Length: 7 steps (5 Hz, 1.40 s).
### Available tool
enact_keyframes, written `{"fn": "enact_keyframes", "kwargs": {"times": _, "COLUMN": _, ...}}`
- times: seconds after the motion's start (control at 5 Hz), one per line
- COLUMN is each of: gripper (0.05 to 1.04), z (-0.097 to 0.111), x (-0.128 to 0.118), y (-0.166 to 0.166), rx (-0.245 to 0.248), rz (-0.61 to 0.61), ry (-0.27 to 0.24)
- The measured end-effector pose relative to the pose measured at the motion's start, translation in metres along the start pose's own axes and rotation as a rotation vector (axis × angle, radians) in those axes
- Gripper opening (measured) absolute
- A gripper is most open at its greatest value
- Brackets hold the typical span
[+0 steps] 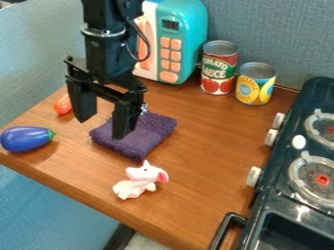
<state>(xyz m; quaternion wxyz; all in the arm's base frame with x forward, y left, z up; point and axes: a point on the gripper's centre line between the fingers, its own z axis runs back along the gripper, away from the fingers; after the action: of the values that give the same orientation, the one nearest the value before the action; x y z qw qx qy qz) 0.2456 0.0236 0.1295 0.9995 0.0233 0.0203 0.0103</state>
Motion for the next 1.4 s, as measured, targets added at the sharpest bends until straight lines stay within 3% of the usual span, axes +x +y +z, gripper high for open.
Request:
{"fn": "enact_keyframes", "kwargs": {"times": 0.2, "gripper": 1.001, "z": -0.006, "x": -0.002, "y": -0.001, "rx": -0.002, "rz": -0.002, "ry": 0.024}}
{"fn": "enact_keyframes", "kwargs": {"times": 0.6, "gripper": 1.001, "z": -0.043, "x": 0.005, "y": -0.017, "rx": 0.018, "rz": -0.095, "ry": 0.067}}
{"fn": "enact_keyframes", "kwargs": {"times": 0.8, "gripper": 1.001, "z": -0.059, "x": 0.008, "y": -0.021, "rx": 0.054, "rz": -0.083, "ry": 0.038}}
{"fn": "enact_keyframes", "kwargs": {"times": 1.0, "gripper": 1.001, "z": -0.074, "x": 0.010, "y": -0.015, "rx": 0.116, "rz": -0.082, "ry": 0.065}}
{"fn": "enact_keyframes", "kwargs": {"times": 1.4, "gripper": 1.001, "z": -0.097, "x": 0.013, "y": -0.016, "rx": 0.120, "rz": -0.082, "ry": 0.103}}
